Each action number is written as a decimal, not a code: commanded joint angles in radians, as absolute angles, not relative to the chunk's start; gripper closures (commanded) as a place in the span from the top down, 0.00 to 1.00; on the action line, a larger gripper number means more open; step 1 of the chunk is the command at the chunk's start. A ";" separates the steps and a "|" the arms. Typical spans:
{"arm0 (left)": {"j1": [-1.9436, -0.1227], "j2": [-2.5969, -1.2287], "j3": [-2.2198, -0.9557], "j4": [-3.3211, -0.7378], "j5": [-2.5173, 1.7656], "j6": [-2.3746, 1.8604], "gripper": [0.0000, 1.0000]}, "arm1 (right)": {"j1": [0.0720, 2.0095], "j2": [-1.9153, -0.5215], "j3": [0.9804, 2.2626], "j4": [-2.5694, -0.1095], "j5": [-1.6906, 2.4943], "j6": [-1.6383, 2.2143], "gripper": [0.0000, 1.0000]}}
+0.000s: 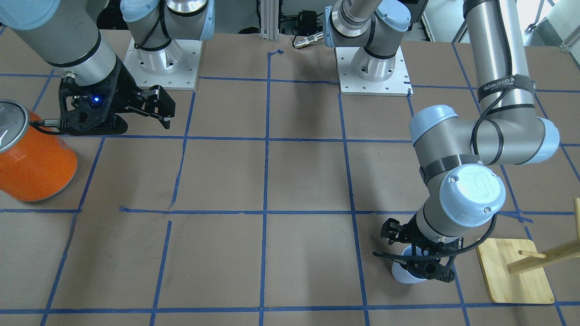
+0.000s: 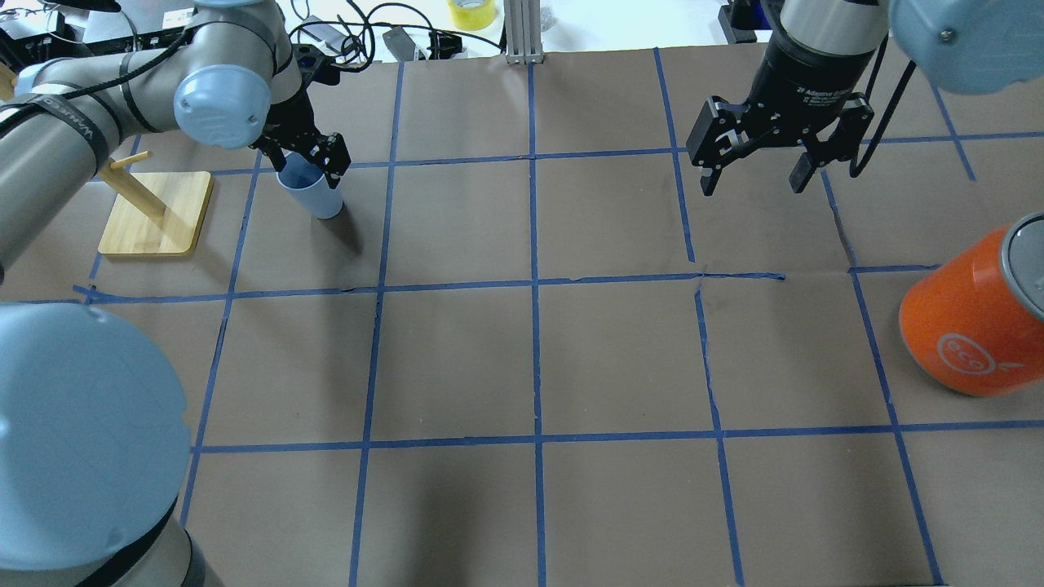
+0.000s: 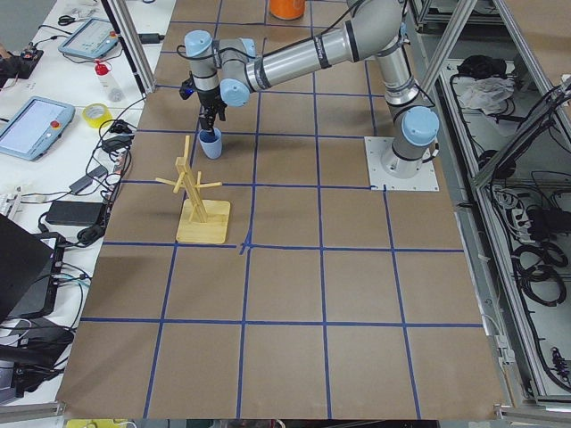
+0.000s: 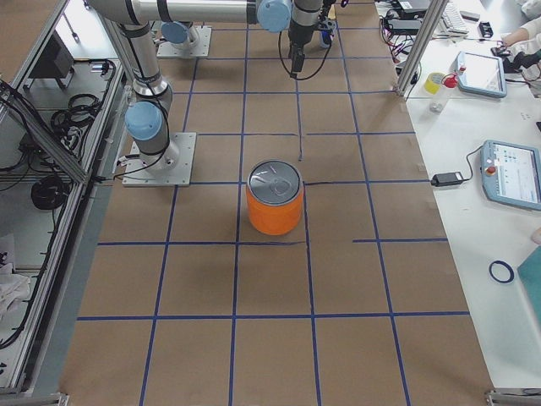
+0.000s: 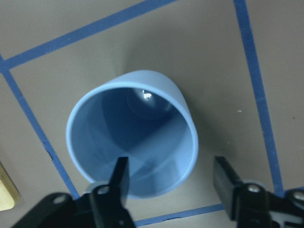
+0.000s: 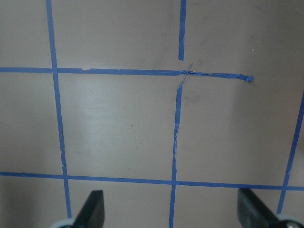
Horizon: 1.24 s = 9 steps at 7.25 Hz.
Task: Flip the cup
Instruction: 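Open the left gripper to release the upright cup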
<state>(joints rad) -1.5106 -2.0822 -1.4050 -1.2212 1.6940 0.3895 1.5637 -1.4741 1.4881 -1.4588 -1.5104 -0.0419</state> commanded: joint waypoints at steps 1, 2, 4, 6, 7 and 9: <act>-1.555 -1.979 -1.413 -1.224 1.666 0.367 1.00 | 1.562 -1.473 1.489 -1.450 -1.512 -0.046 1.00; -1.595 -1.903 -1.423 -1.258 1.666 0.317 1.00 | 1.562 -1.473 1.489 -1.448 -1.513 -0.046 1.00; -1.658 -1.753 -1.465 -1.331 1.664 0.139 1.00 | 1.559 -1.473 1.489 -1.448 -1.514 -0.046 1.00; -1.664 -1.611 -1.590 -1.328 1.661 0.137 1.00 | 1.557 -1.482 1.489 -1.445 -1.514 -0.046 1.00; -1.664 -1.583 -1.620 -1.327 1.661 0.132 1.00 | 1.552 -1.485 1.489 -1.445 -1.516 -0.043 1.00; -1.652 -1.569 -1.615 -1.333 1.649 0.089 1.00 | 1.545 -1.486 1.489 -1.431 -1.516 -0.041 1.00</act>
<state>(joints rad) -1.6598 -1.5820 -1.6126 -1.3307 1.6576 0.1133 1.5491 -1.4844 1.4894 -1.4410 -1.5154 -0.0442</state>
